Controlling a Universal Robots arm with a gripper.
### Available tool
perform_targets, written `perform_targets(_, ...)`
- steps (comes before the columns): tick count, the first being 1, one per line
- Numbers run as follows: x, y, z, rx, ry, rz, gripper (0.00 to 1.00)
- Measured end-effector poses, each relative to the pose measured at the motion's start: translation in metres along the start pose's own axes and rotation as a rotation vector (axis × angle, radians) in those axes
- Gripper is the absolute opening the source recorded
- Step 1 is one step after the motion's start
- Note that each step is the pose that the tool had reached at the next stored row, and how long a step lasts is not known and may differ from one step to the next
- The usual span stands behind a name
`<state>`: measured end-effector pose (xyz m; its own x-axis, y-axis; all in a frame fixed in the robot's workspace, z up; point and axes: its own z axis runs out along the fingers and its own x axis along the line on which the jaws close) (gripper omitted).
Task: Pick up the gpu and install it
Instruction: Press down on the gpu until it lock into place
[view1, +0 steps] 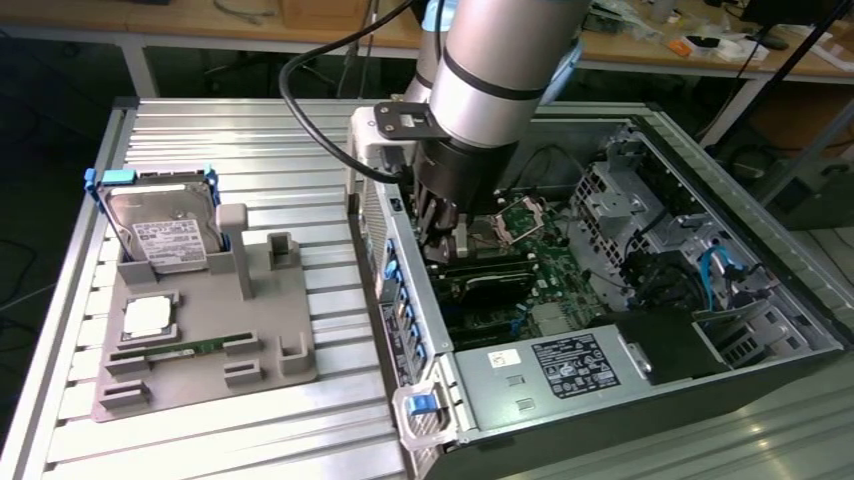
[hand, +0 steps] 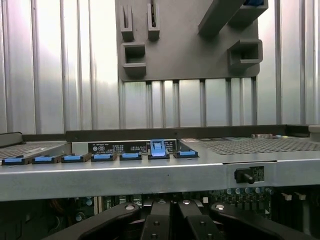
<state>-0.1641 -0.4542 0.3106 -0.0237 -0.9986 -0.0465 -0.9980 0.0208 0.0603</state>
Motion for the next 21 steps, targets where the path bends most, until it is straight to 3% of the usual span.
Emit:
perform_targets(10, 0.0001, 0.0028, 0.0002, 0.0003, 0.0000, 0.000, 0.11)
perform_targets(14, 0.0003, 0.0027, 0.0032, 0.0056, 0.0006, 0.000, 0.11)
perform_targets(21, 0.0002, 0.0020, 0.0043, 0.0065, -0.0021, 0.000, 0.11)
